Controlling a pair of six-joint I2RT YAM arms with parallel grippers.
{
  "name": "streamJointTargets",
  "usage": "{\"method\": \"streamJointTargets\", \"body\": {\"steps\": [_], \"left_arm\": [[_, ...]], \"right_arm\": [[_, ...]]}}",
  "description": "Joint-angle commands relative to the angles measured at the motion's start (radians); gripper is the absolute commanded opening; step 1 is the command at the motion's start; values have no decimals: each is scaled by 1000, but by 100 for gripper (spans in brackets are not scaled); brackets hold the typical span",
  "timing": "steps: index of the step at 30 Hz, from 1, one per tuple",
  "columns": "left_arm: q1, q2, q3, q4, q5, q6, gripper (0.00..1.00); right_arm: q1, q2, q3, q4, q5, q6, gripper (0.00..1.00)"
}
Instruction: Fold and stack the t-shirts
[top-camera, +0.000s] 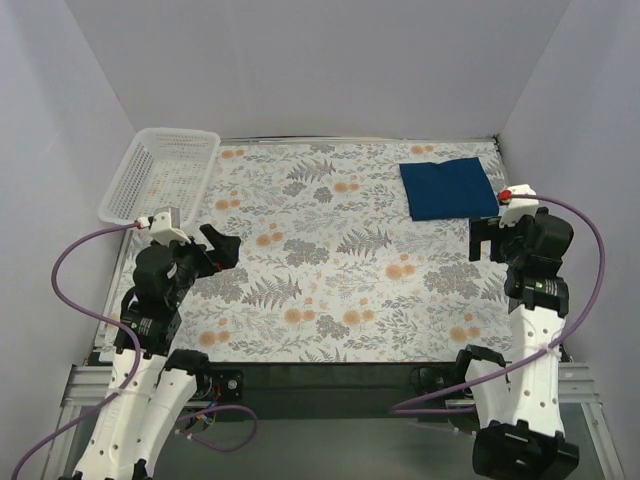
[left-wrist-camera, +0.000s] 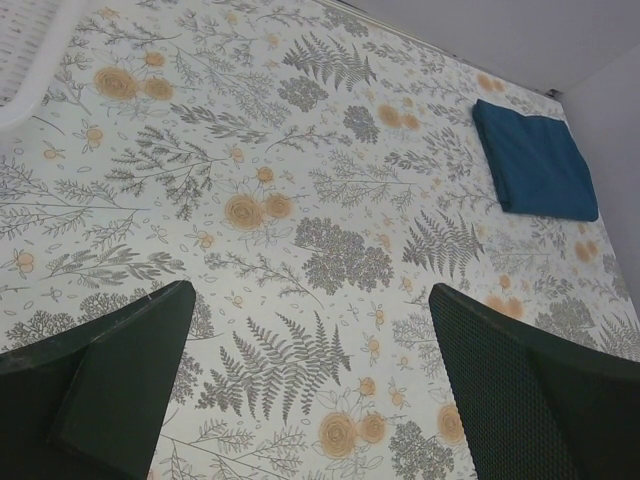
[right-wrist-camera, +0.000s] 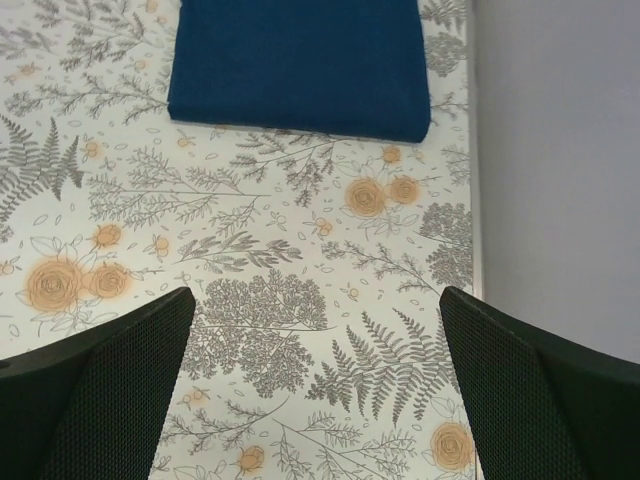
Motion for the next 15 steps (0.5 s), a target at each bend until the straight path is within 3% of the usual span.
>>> {"method": "streamJointTargets", "body": {"steps": [1, 7, 15], "left_arm": [[5, 2, 42, -48, 5, 22, 98], [5, 36, 62, -48, 34, 61, 98], [5, 19, 70, -36, 63, 65, 98]], "right_arm": [[-4, -91, -8, 37, 119, 104, 98], [-4, -151, 32, -6, 276, 144, 98], [-3, -162, 32, -11, 256, 138, 98]]}}
